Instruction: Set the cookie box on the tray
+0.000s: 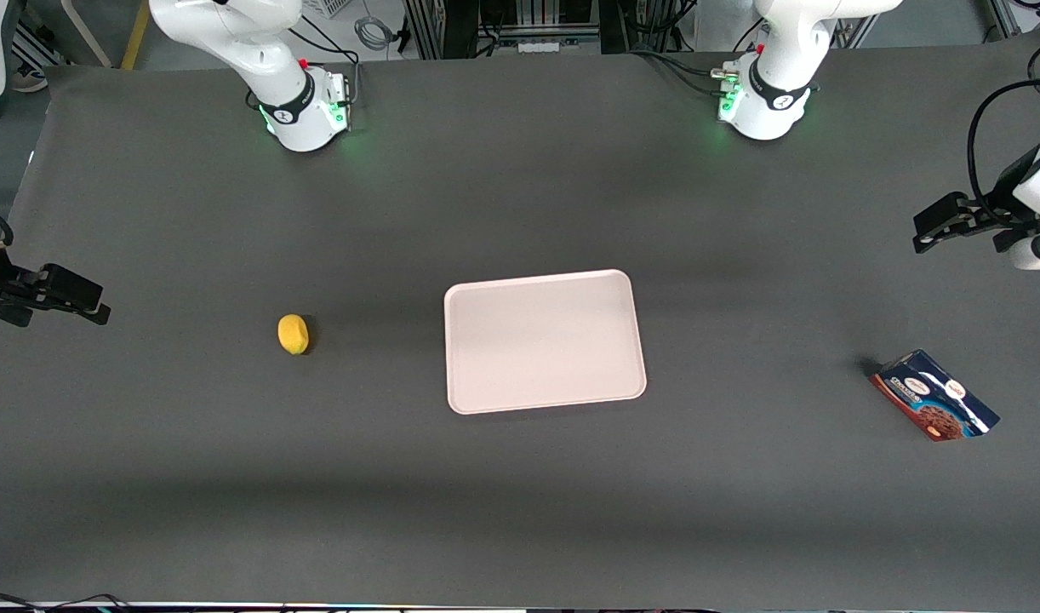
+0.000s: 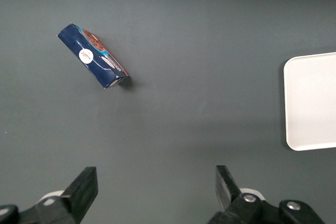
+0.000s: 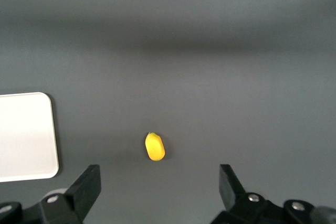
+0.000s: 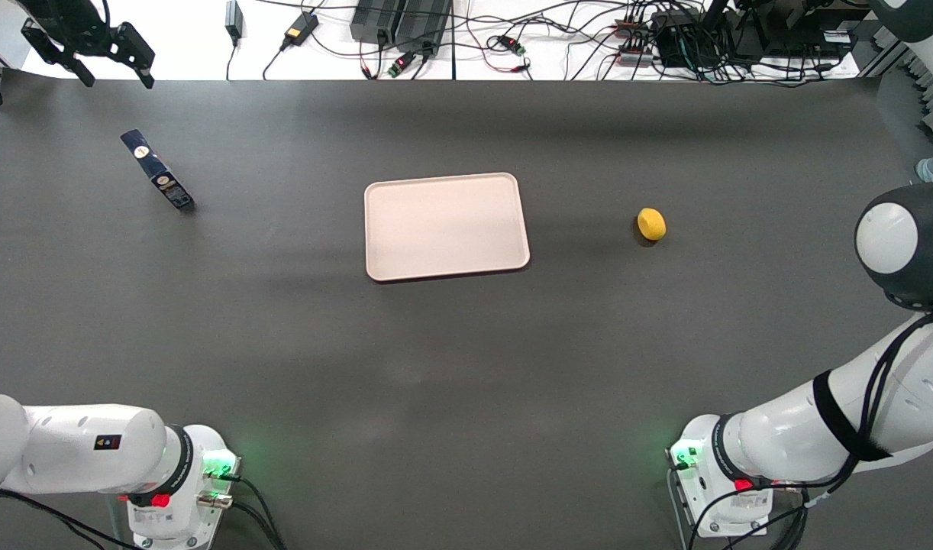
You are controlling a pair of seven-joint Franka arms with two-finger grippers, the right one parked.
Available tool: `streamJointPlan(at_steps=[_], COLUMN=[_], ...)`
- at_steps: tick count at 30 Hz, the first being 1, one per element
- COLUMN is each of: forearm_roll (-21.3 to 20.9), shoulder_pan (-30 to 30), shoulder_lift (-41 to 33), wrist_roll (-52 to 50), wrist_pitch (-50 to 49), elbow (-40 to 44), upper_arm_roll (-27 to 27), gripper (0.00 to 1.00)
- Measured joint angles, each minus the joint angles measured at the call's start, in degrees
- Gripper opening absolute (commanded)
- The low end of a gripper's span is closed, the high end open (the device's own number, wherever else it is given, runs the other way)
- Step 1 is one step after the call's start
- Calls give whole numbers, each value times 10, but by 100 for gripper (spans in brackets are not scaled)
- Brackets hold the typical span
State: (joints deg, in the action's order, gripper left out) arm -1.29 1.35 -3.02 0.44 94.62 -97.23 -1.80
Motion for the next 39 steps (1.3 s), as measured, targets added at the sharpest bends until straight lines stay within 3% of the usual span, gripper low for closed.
streamJointPlan(at_steps=[12,23,32,39], forearm_roll=[-1,-30,-37,-4], shoulder_pan=[0,5,17,23], shoulder_lift=[2,35,73,100], wrist_roll=[-21,-151,-179,-188], wrist_pitch=[13,45,97,115], elbow=[0,0,0,-1], upper_arm_roll=[1,9,76,96], gripper=[100,100,100,100])
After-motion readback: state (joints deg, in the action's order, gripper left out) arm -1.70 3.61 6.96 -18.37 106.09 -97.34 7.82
